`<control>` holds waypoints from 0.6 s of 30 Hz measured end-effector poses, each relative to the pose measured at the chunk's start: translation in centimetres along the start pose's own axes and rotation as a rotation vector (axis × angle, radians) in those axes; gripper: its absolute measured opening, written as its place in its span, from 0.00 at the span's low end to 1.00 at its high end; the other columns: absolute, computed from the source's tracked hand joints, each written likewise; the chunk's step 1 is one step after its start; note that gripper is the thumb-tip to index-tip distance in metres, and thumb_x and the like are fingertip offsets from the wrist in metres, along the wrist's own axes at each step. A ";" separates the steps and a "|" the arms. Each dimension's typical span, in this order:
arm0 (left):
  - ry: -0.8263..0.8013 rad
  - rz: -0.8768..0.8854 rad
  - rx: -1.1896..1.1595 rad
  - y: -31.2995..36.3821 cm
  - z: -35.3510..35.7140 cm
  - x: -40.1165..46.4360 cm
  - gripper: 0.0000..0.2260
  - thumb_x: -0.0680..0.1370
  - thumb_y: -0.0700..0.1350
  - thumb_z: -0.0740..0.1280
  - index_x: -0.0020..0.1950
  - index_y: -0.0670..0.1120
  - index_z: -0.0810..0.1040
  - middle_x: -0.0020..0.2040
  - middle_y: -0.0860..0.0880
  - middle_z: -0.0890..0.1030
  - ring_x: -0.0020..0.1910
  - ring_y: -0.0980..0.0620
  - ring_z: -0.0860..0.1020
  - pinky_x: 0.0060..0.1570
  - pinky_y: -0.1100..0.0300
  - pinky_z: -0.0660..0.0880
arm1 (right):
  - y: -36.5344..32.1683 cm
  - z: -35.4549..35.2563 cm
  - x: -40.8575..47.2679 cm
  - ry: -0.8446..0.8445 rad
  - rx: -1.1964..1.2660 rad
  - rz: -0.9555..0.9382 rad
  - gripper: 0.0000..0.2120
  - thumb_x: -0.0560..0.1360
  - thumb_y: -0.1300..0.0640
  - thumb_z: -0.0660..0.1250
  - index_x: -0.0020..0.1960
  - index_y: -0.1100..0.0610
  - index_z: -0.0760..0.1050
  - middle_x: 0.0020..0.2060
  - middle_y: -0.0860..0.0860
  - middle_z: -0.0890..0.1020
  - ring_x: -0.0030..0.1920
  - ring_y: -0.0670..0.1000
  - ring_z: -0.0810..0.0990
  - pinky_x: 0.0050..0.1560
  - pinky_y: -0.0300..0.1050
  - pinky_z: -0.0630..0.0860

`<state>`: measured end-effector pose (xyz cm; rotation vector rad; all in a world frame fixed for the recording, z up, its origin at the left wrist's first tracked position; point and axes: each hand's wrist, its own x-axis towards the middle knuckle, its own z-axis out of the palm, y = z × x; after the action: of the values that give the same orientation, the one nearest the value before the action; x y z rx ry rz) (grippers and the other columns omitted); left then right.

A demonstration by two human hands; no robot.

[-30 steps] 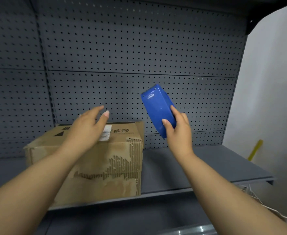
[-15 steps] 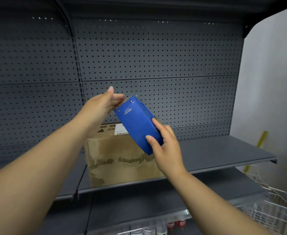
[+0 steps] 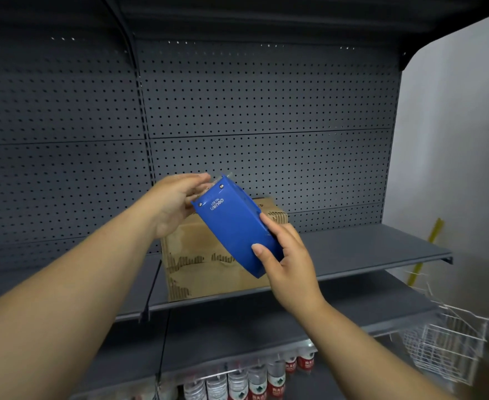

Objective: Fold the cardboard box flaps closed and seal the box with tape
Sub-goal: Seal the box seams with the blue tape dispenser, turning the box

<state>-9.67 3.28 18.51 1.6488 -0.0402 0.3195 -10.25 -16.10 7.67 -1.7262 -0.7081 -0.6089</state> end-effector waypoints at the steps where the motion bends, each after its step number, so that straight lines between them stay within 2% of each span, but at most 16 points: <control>1: 0.008 -0.011 0.024 0.0 0.2 0.1 0.13 0.78 0.44 0.64 0.60 0.42 0.76 0.53 0.45 0.81 0.47 0.50 0.76 0.50 0.58 0.75 | -0.1 -0.3 -0.1 -0.003 0.000 0.002 0.23 0.76 0.60 0.66 0.70 0.54 0.68 0.50 0.37 0.71 0.53 0.30 0.70 0.54 0.22 0.65; 3: 0.028 -0.027 0.080 -0.1 0.6 0.4 0.10 0.78 0.40 0.64 0.58 0.42 0.77 0.52 0.45 0.82 0.47 0.50 0.78 0.53 0.57 0.76 | -0.2 -0.9 -0.3 -0.009 -0.005 0.003 0.24 0.75 0.55 0.65 0.70 0.54 0.68 0.50 0.36 0.71 0.53 0.31 0.70 0.55 0.23 0.65; 6: 0.073 -0.018 0.095 -0.2 2.0 0.9 0.04 0.77 0.39 0.65 0.48 0.43 0.79 0.42 0.47 0.81 0.38 0.52 0.77 0.42 0.60 0.75 | 0.0 -1.9 -0.5 -0.021 -0.010 0.012 0.25 0.73 0.53 0.63 0.69 0.53 0.68 0.50 0.37 0.72 0.54 0.31 0.70 0.55 0.22 0.65; 9: 0.102 0.023 0.113 -0.5 3.5 1.8 0.04 0.76 0.41 0.67 0.43 0.43 0.79 0.38 0.47 0.80 0.34 0.52 0.74 0.38 0.61 0.73 | 0.7 -3.1 -0.5 -0.017 -0.012 0.031 0.24 0.73 0.53 0.63 0.69 0.53 0.68 0.50 0.37 0.72 0.53 0.30 0.71 0.54 0.22 0.65; 12: 0.101 0.101 0.191 -0.7 5.1 3.0 0.05 0.76 0.43 0.68 0.41 0.44 0.79 0.37 0.48 0.80 0.32 0.55 0.77 0.41 0.62 0.73 | 1.8 -4.4 -0.5 0.009 -0.001 0.064 0.23 0.73 0.54 0.64 0.68 0.53 0.70 0.50 0.39 0.73 0.53 0.32 0.72 0.53 0.23 0.66; 15: 0.061 0.164 0.266 -0.9 7.2 4.0 0.06 0.76 0.43 0.67 0.40 0.44 0.78 0.36 0.49 0.80 0.33 0.57 0.78 0.44 0.63 0.74 | 3.2 -5.8 -0.2 0.034 0.028 0.115 0.20 0.76 0.60 0.66 0.67 0.52 0.70 0.50 0.41 0.74 0.53 0.34 0.73 0.51 0.23 0.67; 18: -0.014 0.132 0.306 -1.1 8.6 4.9 0.05 0.76 0.42 0.67 0.41 0.44 0.79 0.36 0.49 0.80 0.32 0.60 0.77 0.43 0.65 0.72 | 4.4 -6.9 -0.2 0.049 0.044 0.158 0.20 0.76 0.61 0.66 0.66 0.49 0.70 0.51 0.41 0.74 0.54 0.35 0.74 0.51 0.23 0.68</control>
<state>-3.10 -4.26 17.95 1.9566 -0.1156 0.4306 -7.51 -23.65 6.34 -1.7021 -0.5411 -0.5202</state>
